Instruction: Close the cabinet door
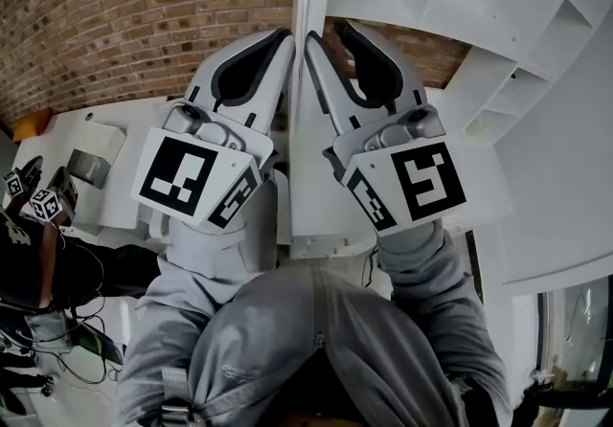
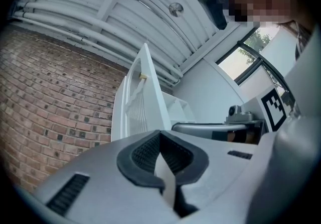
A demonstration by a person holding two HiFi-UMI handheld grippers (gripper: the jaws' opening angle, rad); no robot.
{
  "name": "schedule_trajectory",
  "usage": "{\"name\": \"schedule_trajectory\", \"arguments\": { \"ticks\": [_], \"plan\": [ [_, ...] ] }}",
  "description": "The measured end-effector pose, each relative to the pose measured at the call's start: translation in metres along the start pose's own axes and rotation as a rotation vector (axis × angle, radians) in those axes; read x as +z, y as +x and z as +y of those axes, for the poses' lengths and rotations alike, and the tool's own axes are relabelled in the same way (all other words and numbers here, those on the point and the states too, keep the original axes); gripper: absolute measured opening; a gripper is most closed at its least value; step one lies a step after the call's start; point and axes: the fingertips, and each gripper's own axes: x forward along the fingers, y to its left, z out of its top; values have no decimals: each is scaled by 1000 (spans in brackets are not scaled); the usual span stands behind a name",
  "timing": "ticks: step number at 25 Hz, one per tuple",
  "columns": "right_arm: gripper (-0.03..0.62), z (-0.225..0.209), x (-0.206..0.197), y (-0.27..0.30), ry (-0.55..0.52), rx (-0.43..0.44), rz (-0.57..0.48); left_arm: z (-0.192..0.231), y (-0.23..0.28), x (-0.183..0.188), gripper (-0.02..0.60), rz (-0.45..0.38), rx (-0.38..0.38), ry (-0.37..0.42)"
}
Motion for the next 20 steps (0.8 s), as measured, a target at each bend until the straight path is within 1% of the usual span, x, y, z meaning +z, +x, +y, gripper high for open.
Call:
{"name": "schedule_trajectory", "arguments": {
  "ticks": [6,12,20],
  "plan": [
    [130,2,-6,9,-3,-8,14,10,0,-2,3,4,24,5],
    [130,0,-9,17,-4,-39,17,19,-3,-6,3,11,46,4],
    [173,-1,-23,32,-3,-61,27,29,-2,-15,3,19,47,0]
  ]
}}
